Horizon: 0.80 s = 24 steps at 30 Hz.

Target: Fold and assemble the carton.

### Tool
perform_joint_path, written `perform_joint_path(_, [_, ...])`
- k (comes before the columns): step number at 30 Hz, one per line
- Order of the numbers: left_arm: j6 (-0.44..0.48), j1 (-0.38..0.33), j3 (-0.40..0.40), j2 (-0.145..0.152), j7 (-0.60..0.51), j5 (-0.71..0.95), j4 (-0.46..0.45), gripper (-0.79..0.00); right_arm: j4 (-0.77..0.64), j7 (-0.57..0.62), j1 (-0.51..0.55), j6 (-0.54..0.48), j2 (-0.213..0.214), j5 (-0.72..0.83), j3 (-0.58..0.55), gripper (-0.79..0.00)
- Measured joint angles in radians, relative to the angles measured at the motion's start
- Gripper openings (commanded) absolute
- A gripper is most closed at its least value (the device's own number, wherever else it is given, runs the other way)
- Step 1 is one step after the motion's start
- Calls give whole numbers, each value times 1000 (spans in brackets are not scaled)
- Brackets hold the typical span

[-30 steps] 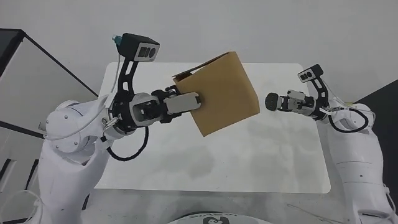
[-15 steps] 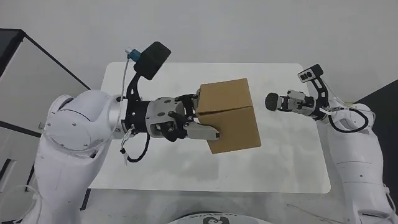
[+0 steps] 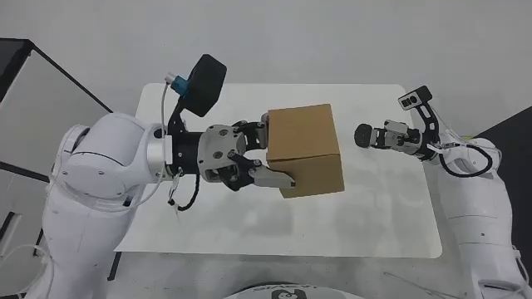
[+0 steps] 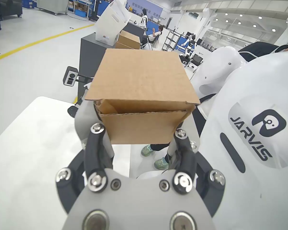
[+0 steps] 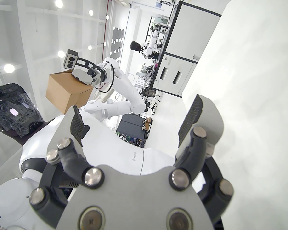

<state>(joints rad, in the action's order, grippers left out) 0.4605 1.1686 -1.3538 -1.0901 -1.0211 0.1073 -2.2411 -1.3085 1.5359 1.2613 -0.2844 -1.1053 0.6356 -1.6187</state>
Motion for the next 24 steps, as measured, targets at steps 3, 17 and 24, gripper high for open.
perform_joint_path(3, [131, -24, -14, 2, 14, -92, -12, -785, 0, 0, 0, 0, 0, 0, 0, 0])
perform_joint_path(17, [380, -40, -33, 9, 83, -381, -21, -785, 0, 0, 0, 0, 0, 0, 0, 0])
perform_joint_path(24, [418, -52, -71, 4, 201, -464, -35, -785, 0, 0, 0, 0, 0, 0, 0, 0])
